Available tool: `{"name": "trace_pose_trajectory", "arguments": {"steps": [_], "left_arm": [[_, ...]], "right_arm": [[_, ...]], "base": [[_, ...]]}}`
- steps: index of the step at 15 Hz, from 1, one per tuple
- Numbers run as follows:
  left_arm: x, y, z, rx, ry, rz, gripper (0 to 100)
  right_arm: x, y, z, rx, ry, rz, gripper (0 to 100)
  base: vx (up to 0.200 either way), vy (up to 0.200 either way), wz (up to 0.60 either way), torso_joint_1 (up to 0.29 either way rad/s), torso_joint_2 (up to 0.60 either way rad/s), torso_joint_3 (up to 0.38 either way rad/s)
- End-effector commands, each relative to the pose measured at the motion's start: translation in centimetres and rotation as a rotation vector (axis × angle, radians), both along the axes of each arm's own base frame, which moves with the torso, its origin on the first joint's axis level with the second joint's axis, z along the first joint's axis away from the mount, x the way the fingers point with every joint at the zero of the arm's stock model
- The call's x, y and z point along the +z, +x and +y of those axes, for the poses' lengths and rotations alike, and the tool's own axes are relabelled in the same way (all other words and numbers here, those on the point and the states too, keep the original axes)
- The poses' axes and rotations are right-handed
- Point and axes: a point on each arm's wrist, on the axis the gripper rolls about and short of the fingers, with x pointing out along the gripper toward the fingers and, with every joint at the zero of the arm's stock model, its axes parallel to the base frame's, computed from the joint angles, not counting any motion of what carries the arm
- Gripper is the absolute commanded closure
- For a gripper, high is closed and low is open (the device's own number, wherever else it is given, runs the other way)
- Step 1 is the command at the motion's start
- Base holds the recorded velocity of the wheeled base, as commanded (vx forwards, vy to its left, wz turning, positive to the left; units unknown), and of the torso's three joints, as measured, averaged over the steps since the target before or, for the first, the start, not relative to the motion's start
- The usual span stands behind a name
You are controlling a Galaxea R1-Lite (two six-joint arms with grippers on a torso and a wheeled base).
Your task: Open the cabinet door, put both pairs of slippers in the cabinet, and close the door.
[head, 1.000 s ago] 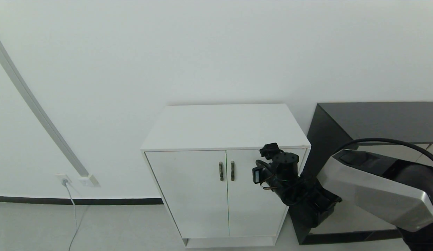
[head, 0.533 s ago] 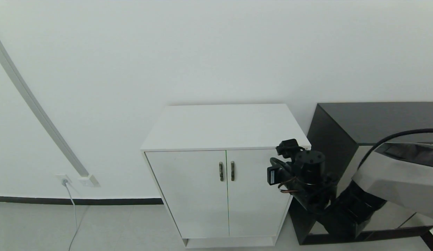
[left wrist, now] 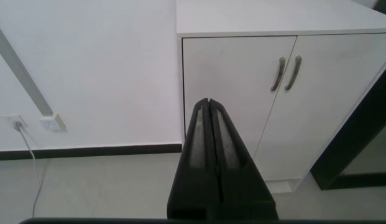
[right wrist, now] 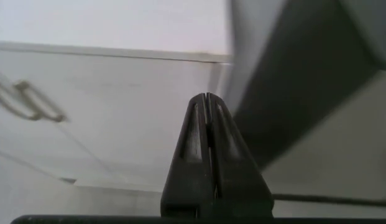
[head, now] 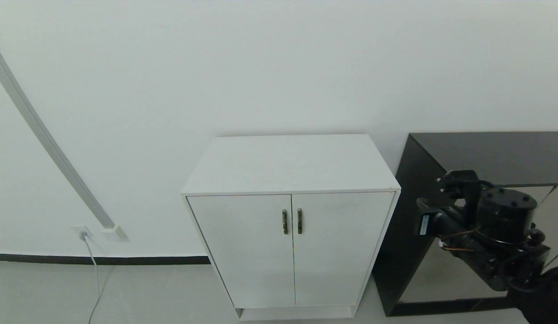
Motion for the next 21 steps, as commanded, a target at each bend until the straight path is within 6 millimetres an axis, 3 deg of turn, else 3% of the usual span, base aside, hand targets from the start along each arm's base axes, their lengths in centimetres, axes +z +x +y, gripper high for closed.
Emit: {"name": "trace_pose_trajectory", "arguments": {"steps": [1,5,14,19,21], "left_arm": [[0.0,0.0,0.0,-0.001,0.001,0.001,100],[0.0,0.0,0.0,-0.001,0.0,0.001,100],[0.0,0.0,0.0,0.001,0.0,0.001,100],[0.0,0.0,0.0,0.002,-0.002,0.001,100],[0.0,0.0,0.0,0.004,-0.002,0.001,100]], "right_arm": [[1.7,-2.7,-3.2,-0.08,0.014,-0.041,100],[2.8,-6.3,-5.7,-0.132,-0.006,-0.083,100],[3.1,-14.7,-8.5,-0.168,-0.059,-0.098,100],[2.0,-22.2,-10.3,-0.158,-0.083,-0.02,100],[0.6,-25.9,-11.0,-0.101,-0.092,0.02,100]], "base": [[0.0,0.0,0.0,0.0,0.0,0.0],[0.0,0.0,0.0,0.0,0.0,0.0],[0.0,0.0,0.0,0.0,0.0,0.0],[0.0,0.0,0.0,0.0,0.0,0.0],[0.0,0.0,0.0,0.0,0.0,0.0]]}}
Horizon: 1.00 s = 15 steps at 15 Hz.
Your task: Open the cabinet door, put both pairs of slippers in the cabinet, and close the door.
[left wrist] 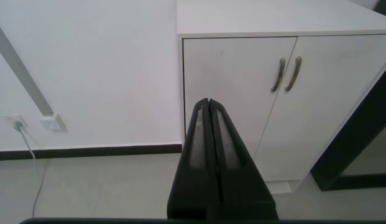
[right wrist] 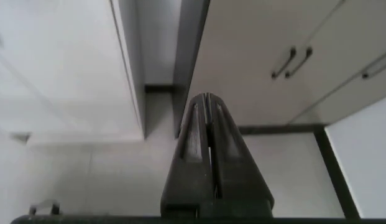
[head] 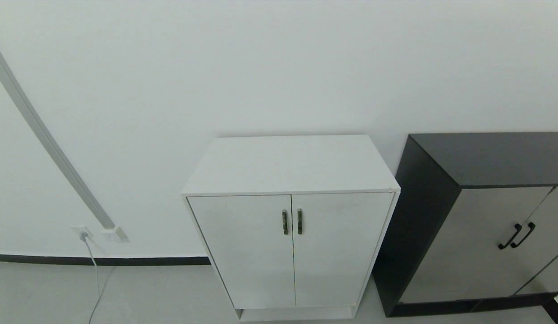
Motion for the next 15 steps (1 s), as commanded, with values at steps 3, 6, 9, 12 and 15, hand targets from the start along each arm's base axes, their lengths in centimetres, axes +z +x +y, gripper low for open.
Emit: {"name": "trace_pose_trajectory", "arguments": {"steps": [3,6,9,12,15], "left_arm": [[0.0,0.0,0.0,0.001,0.0,0.001,100],[0.0,0.0,0.0,0.0,0.0,0.001,100],[0.0,0.0,0.0,0.0,0.0,0.001,100],[0.0,0.0,0.0,0.001,0.0,0.001,100],[0.0,0.0,0.0,0.005,-0.002,0.001,100]], "right_arm": [[-2.0,-6.9,-1.3,0.226,0.053,-0.105,100],[-3.7,-7.2,-1.0,0.378,0.082,-0.099,100],[-4.1,-7.0,-1.0,0.377,0.089,-0.105,100],[-4.5,-6.5,-0.8,0.29,0.102,-0.147,100],[-5.1,-6.3,-0.7,0.351,0.134,-0.135,100]], "base": [[0.0,0.0,0.0,0.0,0.0,0.0],[0.0,0.0,0.0,0.0,0.0,0.0],[0.0,0.0,0.0,0.0,0.0,0.0],[0.0,0.0,0.0,0.0,0.0,0.0],[0.0,0.0,0.0,0.0,0.0,0.0]]}}
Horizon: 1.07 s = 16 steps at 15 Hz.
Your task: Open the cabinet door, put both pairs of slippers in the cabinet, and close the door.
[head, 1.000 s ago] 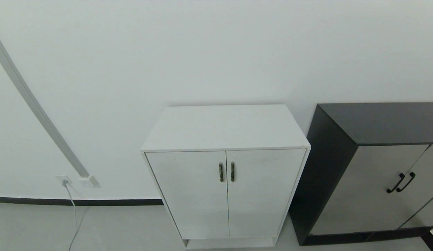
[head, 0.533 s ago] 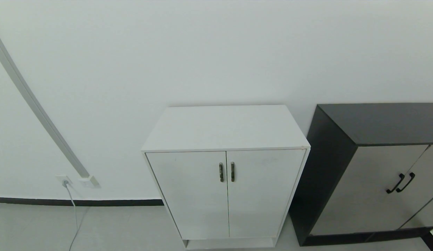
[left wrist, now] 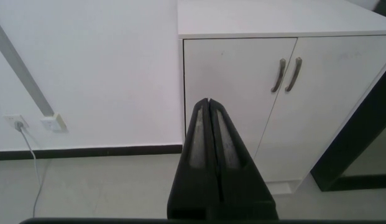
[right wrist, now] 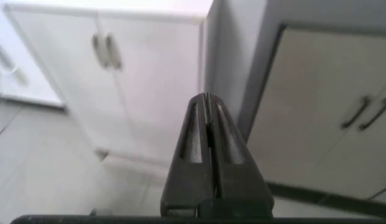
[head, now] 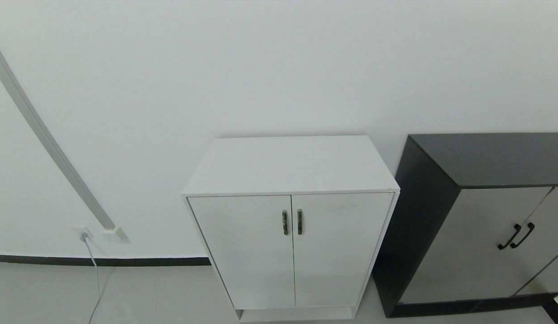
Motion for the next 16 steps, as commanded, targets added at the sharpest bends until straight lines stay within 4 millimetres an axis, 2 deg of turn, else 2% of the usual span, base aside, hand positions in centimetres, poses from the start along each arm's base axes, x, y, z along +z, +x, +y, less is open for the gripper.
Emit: {"name": "trace_pose_trajectory", "arguments": {"steps": [1,4,9,13,14,16], "left_arm": [[0.0,0.0,0.0,-0.001,0.0,0.001,100],[0.0,0.0,0.0,0.001,0.0,0.001,100],[0.0,0.0,0.0,0.002,0.0,0.001,100],[0.0,0.0,0.0,0.001,0.001,0.001,100],[0.0,0.0,0.0,-0.002,0.004,0.001,100],[0.0,0.0,0.0,-0.002,0.004,0.001,100]], "right_arm": [[-0.1,0.2,0.0,0.019,-0.002,0.021,100],[0.0,0.3,0.3,-0.168,-0.008,0.037,100],[-0.3,-0.6,0.4,-0.234,0.007,-0.08,100],[-0.3,-0.6,0.3,-0.27,0.052,-0.081,100],[-0.3,-0.6,0.3,-0.278,0.12,-0.085,100],[-0.3,-0.6,0.3,-0.29,0.117,-0.086,100]], "base": [[0.0,0.0,0.0,0.0,0.0,0.0],[0.0,0.0,0.0,0.0,0.0,0.0],[0.0,0.0,0.0,0.0,0.0,0.0],[0.0,0.0,0.0,0.0,0.0,0.0],[0.0,0.0,0.0,0.0,0.0,0.0],[0.0,0.0,0.0,0.0,0.0,0.0]]}}
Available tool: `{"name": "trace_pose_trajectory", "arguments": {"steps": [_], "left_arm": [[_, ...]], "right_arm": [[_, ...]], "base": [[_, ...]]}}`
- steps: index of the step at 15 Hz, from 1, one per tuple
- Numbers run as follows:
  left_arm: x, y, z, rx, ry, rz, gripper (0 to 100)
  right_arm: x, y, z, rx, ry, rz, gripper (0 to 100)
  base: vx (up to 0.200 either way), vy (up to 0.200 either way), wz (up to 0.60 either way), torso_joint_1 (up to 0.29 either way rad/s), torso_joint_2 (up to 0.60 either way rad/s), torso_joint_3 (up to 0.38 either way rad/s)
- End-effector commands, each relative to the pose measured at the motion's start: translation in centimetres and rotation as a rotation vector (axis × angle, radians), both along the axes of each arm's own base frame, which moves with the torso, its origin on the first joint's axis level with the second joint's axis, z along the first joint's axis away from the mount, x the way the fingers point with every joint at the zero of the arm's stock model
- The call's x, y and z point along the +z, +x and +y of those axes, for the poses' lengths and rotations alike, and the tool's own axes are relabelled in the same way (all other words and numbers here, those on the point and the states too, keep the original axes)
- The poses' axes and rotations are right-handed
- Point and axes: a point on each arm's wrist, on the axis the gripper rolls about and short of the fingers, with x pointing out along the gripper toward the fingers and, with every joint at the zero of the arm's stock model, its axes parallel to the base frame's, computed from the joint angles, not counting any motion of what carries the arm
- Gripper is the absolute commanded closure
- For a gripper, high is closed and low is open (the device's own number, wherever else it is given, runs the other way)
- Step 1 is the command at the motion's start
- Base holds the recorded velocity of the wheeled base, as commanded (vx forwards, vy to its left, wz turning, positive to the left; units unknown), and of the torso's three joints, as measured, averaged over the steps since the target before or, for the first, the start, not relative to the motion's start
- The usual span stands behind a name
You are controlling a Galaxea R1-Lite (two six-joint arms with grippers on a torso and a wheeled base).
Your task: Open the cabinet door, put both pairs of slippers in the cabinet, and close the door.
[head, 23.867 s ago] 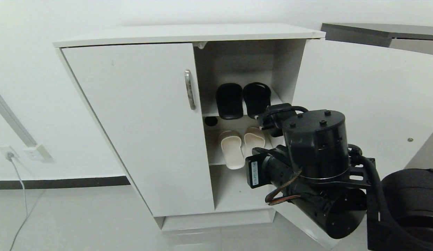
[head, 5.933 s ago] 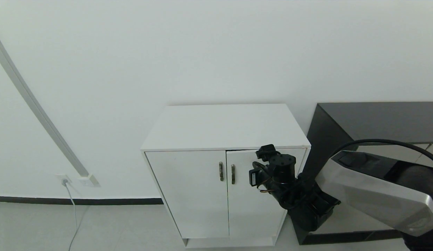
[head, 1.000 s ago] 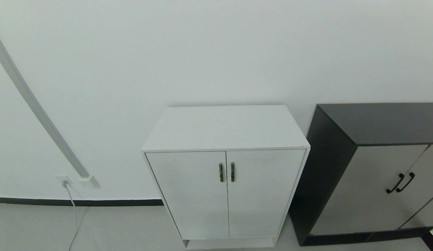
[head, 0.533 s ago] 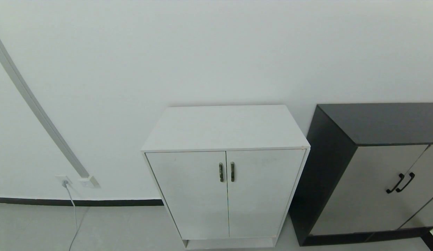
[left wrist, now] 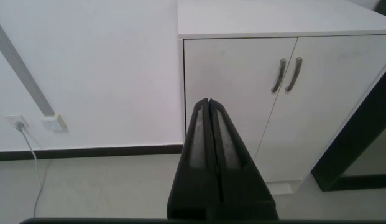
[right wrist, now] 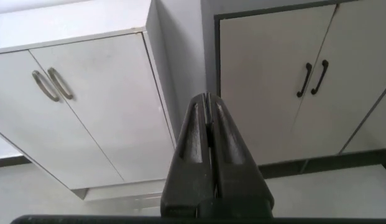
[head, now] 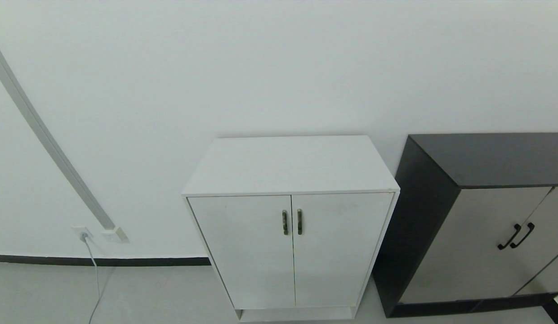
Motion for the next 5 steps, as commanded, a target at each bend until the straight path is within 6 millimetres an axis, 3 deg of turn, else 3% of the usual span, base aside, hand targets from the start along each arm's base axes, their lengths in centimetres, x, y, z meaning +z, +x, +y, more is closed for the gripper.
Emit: {"name": "trace_pose_trajectory", "arguments": {"steps": [1,5], "left_arm": [[0.0,0.01,0.0,0.001,0.001,0.002,100],[0.0,0.01,0.0,0.001,0.001,0.002,100]], "right_arm": [[0.0,-0.01,0.01,0.003,-0.004,-0.002,100],[-0.01,-0.01,0.01,0.006,-0.008,0.0,100]], "base": [[0.0,0.0,0.0,0.0,0.0,0.0],[0.0,0.0,0.0,0.0,0.0,0.0]]}}
